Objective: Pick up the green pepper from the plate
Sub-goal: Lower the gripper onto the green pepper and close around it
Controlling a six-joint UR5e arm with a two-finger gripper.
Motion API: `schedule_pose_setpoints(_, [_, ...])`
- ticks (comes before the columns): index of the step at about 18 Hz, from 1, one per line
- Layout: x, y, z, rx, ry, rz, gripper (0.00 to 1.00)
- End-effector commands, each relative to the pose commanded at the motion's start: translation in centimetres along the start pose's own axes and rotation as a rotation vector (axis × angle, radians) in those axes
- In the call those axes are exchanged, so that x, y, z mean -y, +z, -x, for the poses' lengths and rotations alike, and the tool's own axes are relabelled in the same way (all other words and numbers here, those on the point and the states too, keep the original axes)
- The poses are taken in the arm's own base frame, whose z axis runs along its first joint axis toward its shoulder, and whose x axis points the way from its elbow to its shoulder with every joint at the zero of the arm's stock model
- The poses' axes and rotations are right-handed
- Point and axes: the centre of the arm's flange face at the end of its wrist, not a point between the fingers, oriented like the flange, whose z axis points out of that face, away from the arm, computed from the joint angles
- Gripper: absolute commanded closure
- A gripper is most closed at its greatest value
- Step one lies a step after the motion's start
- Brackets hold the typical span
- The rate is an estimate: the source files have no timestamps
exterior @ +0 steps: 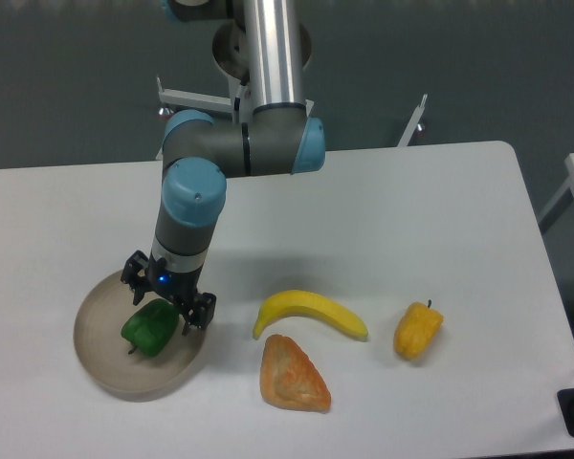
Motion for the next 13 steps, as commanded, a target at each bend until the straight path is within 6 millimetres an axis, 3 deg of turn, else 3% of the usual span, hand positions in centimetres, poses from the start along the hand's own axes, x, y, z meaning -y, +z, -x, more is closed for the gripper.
schedule_pose_setpoints(13, [0.0,2.2,-1.2,-0.021,-0.006,0.029,0.00])
